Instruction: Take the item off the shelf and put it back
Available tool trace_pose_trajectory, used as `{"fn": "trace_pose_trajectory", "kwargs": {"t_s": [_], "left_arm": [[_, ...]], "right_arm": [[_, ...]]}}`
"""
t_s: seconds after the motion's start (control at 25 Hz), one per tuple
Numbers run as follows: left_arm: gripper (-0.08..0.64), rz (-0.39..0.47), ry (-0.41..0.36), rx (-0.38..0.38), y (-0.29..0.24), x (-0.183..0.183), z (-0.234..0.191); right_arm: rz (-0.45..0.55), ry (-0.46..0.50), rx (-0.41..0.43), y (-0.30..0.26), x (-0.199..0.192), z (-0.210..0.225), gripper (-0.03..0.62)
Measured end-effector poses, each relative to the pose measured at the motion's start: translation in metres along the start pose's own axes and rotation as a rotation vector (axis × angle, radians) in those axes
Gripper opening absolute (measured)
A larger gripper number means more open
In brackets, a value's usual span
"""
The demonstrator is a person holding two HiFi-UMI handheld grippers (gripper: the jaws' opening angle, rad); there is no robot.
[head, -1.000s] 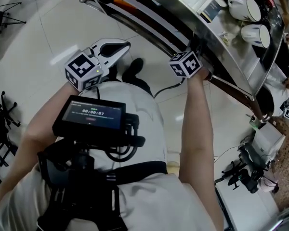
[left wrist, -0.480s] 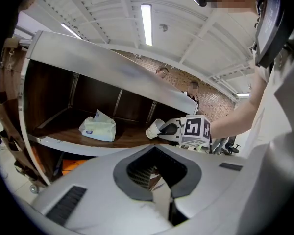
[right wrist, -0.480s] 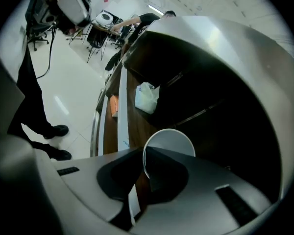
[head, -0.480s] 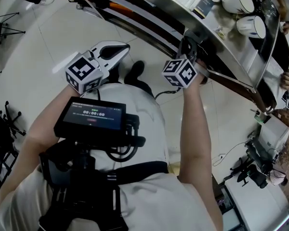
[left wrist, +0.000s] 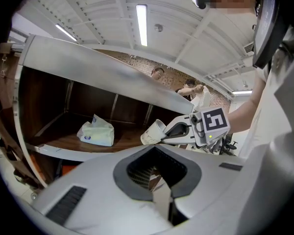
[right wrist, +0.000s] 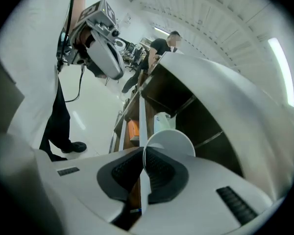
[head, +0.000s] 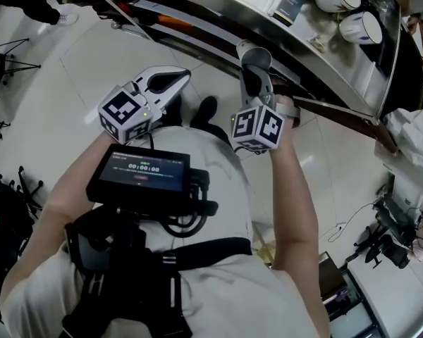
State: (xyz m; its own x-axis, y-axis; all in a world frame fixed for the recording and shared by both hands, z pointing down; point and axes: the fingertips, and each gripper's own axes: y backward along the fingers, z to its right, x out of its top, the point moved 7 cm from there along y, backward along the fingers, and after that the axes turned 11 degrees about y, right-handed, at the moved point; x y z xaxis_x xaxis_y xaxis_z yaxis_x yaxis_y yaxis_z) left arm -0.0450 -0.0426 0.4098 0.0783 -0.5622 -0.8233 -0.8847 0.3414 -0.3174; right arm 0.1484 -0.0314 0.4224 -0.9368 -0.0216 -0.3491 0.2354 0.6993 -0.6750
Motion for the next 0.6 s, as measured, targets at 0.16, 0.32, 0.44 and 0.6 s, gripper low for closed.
{"fn": "trace_pose_trajectory", "kwargs": {"t_s": [0.16,0.32,0.44,0.6], "left_arm": [[0.009,0.007,-0.029,-0.011,0.002,0.006,-0.002],[0.009,0.031,-0.054,-0.017,0.006,0.019,-0.002],[0.009,0.038,-0.05,-0.012,0.011,0.035,0.005],[0.009,0.07,-0.06,0.002,0.024,0.049,0.008]], "right_arm": [[0.086,0.0,-0.004,0.015,0.026,0.004,0.021],[0.203,-0.051,0.007,0.032,0.05,0.012,0.021],[0.302,-0.122,-0.004,0.05,0.066,0.021,0.021],[0.438,-0.239,-0.044,0.077,0.08,0.038,0.021]]}}
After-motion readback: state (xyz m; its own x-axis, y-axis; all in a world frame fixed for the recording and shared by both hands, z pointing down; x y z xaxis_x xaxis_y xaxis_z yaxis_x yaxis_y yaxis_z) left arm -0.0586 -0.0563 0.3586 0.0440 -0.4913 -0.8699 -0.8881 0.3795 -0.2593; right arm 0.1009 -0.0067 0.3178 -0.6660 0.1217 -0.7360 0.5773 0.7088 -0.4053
